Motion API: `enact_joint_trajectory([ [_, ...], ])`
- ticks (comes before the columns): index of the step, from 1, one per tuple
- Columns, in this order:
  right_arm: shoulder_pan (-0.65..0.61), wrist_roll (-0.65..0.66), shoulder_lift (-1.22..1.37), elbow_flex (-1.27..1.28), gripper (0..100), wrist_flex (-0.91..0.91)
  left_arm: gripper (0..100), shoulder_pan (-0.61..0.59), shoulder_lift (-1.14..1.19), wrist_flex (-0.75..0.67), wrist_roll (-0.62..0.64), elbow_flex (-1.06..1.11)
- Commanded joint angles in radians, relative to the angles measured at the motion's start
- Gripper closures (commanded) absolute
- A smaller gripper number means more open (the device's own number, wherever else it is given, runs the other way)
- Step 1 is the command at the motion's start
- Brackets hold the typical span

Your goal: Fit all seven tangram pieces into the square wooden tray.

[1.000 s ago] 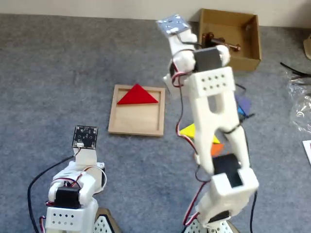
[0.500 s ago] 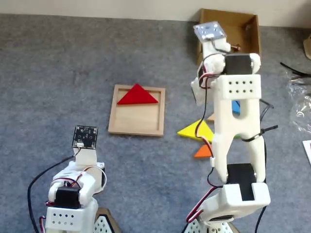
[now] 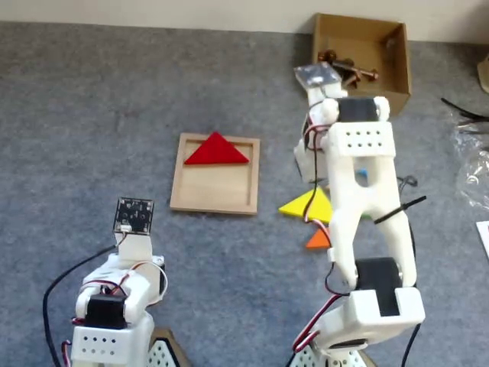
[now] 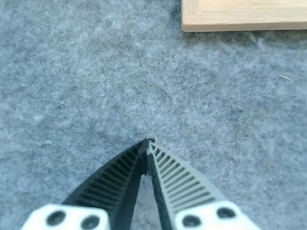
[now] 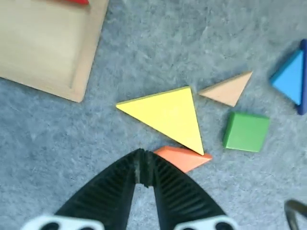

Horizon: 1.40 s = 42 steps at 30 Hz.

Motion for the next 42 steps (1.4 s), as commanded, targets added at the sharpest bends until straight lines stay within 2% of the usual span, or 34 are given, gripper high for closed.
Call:
enact_joint_trajectory([
  [1, -0.004, -0.009, -0.062, 0.081, 98.8, -0.079, 99, 0.016, -0.007, -0.003, 0.006, 0.019],
  [5, -0.002, -0.063, -0.064, 0.214, 98.8, -0.191, 99, 0.016, -0.007, -0.003, 0.006, 0.019],
  [12, -0.001, -0.063, -0.065, 0.282, 98.9, -0.211, 99, 0.016, -0.007, -0.003, 0.006, 0.019],
  [17, 0.008, -0.071, -0.071, 0.363, 99.2, -0.311, 99, 0.016, -0.007, -0.003, 0.006, 0.019],
  [30, 0.038, -0.071, -0.348, 0.685, 99.2, -0.576, 99, 0.016, -0.007, -0.003, 0.006, 0.019],
  [42, 0.038, -0.071, -0.263, 0.713, 99.2, -0.644, 99, 0.016, -0.007, -0.003, 0.006, 0.019],
])
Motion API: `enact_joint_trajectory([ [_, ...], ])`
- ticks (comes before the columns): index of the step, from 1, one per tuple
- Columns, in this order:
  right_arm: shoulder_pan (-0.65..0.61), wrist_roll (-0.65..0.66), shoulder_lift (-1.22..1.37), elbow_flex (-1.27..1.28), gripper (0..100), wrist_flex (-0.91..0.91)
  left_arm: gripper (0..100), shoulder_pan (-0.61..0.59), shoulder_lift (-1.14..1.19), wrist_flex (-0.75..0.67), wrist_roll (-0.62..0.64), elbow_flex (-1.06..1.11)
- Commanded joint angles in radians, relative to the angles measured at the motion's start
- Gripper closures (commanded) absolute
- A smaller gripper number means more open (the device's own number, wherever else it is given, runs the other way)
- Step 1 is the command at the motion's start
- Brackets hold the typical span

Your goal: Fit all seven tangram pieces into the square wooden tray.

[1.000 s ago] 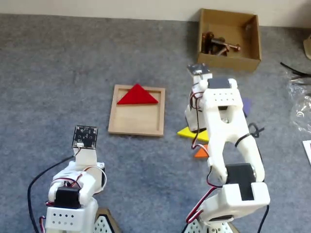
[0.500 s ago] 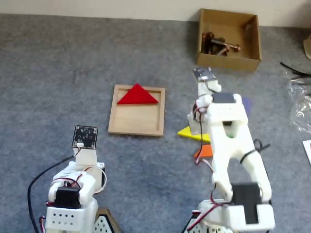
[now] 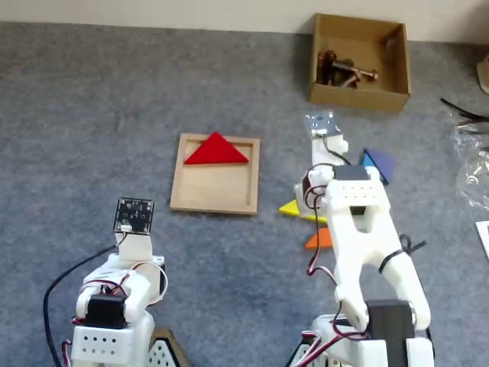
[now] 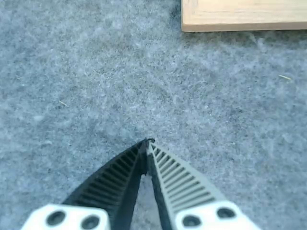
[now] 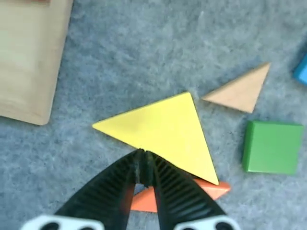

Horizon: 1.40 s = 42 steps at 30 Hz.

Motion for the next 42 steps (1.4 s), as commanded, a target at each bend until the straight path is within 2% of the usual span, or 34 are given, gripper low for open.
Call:
enact_joint_trajectory([
  [1, 0.016, -0.008, 0.012, -0.015, 99.2, -0.016, 99, 0.016, -0.007, -0.003, 0.006, 0.019],
  [42, 0.015, -0.008, 0.044, -0.016, 99.2, -0.016, 99, 0.016, -0.007, -0.003, 0.006, 0.019],
])
